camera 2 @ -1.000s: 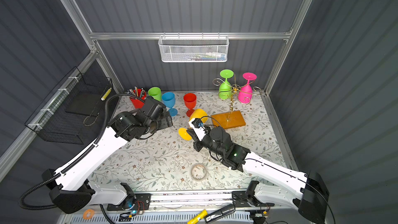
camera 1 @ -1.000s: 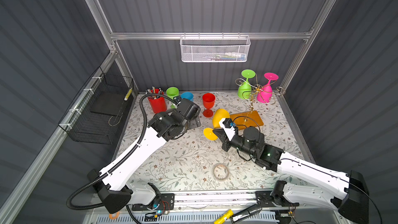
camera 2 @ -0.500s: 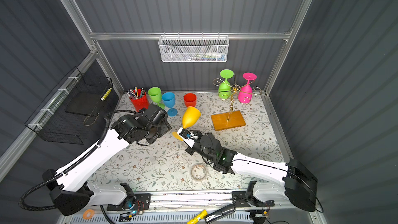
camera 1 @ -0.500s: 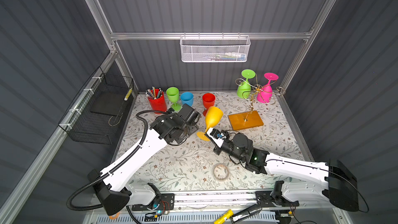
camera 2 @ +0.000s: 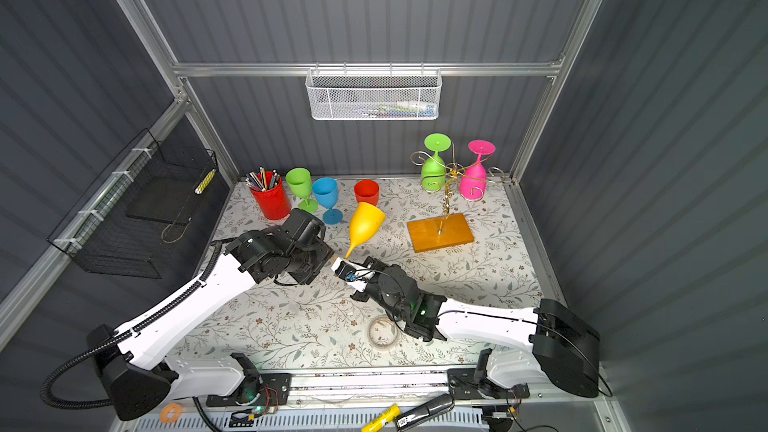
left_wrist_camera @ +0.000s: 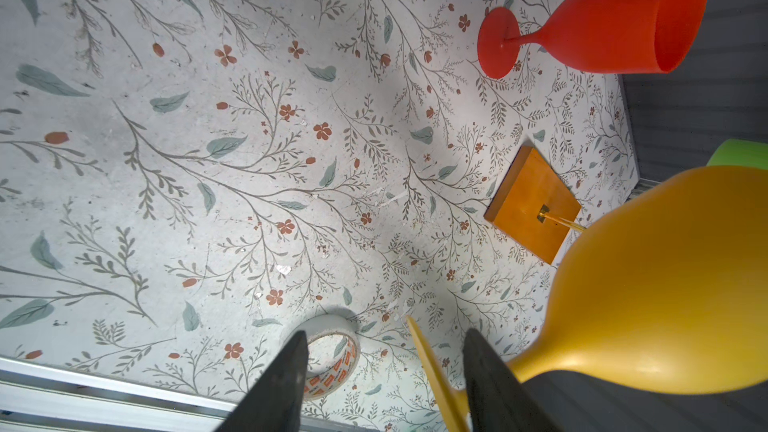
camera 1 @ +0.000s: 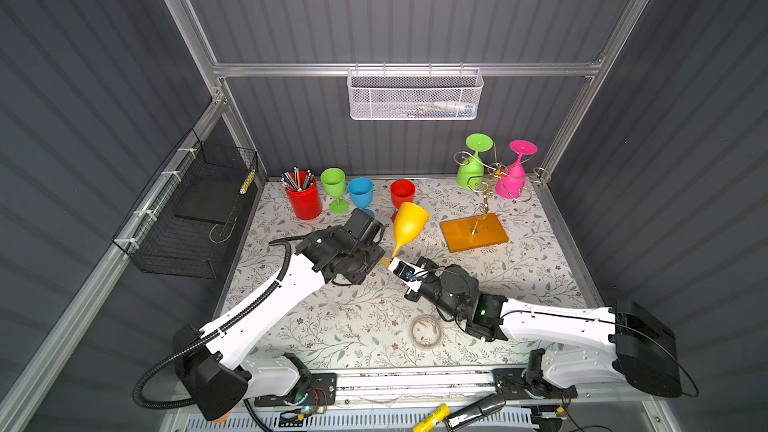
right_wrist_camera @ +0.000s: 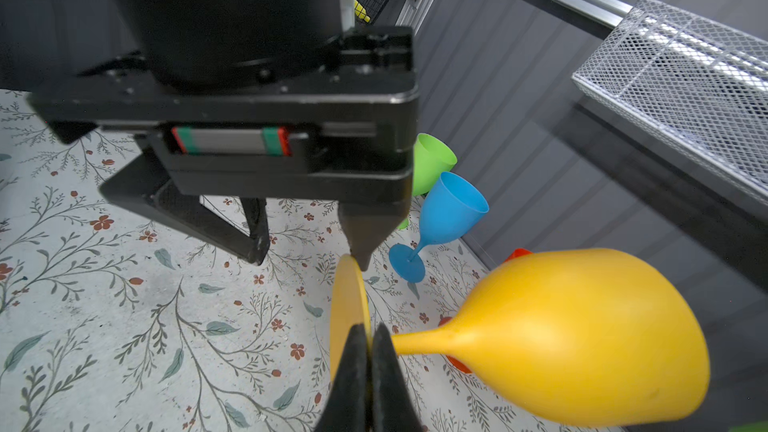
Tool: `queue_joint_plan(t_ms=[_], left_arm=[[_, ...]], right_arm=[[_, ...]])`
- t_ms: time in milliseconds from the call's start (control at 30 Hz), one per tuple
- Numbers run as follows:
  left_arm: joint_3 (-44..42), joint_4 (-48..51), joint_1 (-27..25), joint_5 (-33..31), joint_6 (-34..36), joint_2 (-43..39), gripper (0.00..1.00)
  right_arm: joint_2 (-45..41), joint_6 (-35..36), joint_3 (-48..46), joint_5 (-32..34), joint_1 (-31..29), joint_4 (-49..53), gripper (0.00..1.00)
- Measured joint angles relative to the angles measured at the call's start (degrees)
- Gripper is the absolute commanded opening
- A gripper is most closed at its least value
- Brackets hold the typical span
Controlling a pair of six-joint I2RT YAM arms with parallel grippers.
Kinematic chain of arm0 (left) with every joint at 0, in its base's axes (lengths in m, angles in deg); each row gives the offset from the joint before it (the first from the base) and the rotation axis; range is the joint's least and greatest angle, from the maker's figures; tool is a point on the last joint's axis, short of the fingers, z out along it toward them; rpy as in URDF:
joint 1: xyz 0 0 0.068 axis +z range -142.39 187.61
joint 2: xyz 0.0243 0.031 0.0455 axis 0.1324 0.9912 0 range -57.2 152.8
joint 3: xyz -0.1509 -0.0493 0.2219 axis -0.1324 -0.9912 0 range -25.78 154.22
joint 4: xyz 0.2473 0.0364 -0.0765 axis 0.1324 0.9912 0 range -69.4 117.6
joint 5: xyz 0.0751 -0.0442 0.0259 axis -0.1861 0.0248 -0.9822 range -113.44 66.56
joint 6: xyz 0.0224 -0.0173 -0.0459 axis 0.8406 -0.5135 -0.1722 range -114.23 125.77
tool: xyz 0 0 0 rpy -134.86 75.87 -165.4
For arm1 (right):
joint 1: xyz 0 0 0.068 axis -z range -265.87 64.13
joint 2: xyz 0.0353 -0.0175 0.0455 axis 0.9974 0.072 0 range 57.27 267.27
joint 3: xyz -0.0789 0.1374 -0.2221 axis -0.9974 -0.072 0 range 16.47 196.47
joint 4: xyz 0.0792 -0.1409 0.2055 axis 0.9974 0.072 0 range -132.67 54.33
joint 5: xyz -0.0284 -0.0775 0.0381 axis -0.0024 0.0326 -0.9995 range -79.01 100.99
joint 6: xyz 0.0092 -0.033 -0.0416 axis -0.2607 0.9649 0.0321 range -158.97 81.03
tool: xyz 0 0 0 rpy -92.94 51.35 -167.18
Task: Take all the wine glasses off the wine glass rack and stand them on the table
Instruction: 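Carry the yellow glass toward the left gripper while the left gripper moves to meet it, then hold the yellow glass by its foot with the right gripper beside the left gripper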
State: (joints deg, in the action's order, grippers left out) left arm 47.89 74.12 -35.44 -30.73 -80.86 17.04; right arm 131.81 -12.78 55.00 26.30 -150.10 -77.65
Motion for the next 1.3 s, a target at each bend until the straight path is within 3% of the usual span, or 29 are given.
queue_joint_plan(t_ms=[467, 1200, 1300], left_arm=[[-1.1, -2.4, 2.2, 3.1, -2.5, -0.8, 0.50], [-3.1, -3.9, 3.8, 5.0, -3.8, -1.1, 0.13], [-3.4, -4.1, 4.2, 5.3, -3.9, -1.2, 0.11]], right_arm=[[1.4, 2.4, 0.0, 0.4, -1.4, -3.5, 0.00], [4.5, 5.9, 1.0, 2.1, -3.4, -4.2, 0.00], [4.7, 6.1, 1.0, 2.1, -3.5, -4.1, 0.09]])
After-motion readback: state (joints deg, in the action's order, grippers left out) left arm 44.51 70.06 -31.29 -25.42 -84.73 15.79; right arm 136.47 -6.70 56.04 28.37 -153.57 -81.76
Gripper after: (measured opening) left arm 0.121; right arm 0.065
